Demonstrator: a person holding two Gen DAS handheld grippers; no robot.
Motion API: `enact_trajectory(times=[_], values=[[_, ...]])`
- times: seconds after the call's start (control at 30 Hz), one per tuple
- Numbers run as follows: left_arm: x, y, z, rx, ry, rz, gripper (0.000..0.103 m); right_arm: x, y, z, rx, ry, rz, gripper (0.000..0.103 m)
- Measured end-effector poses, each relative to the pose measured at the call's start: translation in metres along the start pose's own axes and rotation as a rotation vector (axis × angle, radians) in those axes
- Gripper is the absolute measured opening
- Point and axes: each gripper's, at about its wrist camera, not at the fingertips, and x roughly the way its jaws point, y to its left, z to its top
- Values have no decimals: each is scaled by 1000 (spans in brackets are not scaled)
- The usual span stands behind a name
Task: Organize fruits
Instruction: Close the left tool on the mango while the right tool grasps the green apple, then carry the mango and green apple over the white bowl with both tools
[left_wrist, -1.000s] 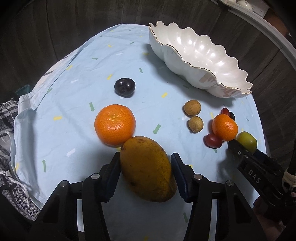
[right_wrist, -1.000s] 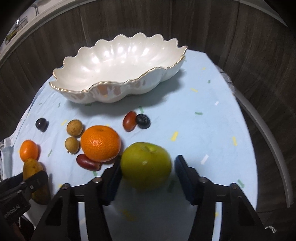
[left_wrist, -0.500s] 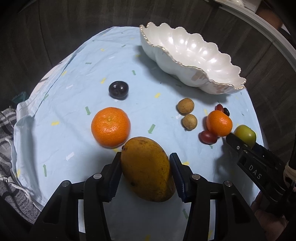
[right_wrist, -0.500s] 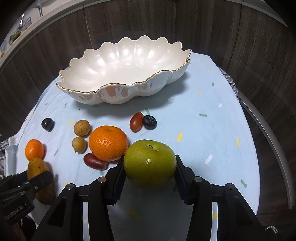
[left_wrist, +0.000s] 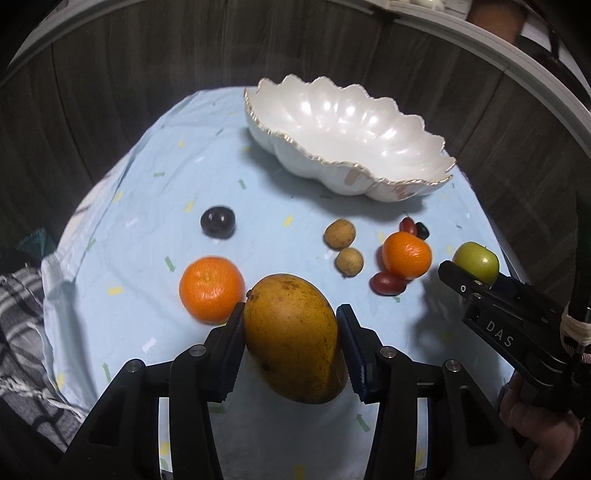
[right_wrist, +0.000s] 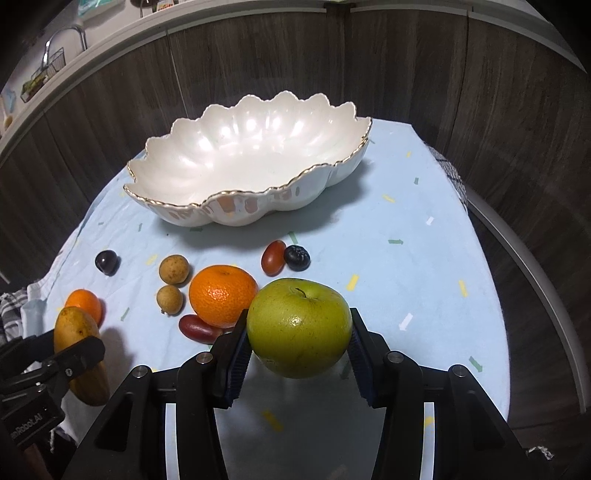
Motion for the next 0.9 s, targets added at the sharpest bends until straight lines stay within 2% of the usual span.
enact_trajectory(times=[0.9], values=[[-45, -4, 29, 192, -224, -55, 47, -50, 26, 17, -18, -154, -8, 49]])
